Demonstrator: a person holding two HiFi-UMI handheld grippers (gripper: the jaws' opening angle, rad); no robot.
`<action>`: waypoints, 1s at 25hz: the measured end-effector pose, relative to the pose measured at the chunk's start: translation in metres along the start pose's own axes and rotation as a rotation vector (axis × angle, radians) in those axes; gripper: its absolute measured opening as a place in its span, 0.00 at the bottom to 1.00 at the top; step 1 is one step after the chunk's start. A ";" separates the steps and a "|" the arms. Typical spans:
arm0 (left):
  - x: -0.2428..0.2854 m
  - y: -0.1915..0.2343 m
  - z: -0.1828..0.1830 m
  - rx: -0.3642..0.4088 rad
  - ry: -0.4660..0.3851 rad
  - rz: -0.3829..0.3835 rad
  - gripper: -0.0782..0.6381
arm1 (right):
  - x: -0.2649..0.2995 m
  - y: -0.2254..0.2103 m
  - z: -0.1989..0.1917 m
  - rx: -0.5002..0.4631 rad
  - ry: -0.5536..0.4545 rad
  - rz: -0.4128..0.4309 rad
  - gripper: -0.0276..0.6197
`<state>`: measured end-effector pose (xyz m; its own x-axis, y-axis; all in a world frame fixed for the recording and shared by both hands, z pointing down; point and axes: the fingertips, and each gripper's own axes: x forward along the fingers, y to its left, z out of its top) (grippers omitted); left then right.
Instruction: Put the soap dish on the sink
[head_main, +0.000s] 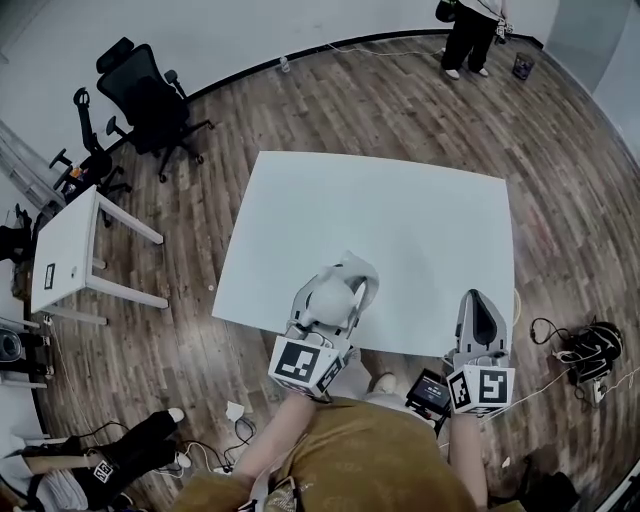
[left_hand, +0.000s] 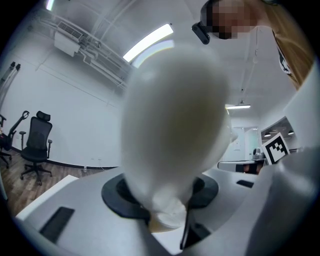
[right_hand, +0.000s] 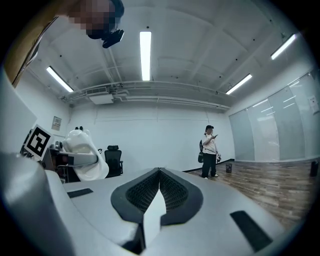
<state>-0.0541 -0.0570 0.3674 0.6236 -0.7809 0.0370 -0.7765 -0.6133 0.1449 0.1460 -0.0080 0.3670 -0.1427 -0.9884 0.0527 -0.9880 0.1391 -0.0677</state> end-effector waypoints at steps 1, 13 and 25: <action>0.007 0.007 0.001 -0.007 -0.003 -0.006 0.36 | 0.010 0.002 0.001 -0.007 0.000 0.002 0.05; 0.051 0.065 0.000 -0.073 -0.001 0.000 0.36 | 0.070 0.009 -0.006 -0.037 0.035 0.020 0.05; 0.089 0.059 -0.012 -0.248 -0.001 0.009 0.36 | 0.089 -0.010 0.000 -0.047 0.051 0.086 0.05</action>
<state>-0.0438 -0.1612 0.3915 0.6168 -0.7862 0.0384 -0.7358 -0.5585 0.3831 0.1433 -0.0974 0.3728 -0.2285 -0.9685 0.0990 -0.9735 0.2269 -0.0271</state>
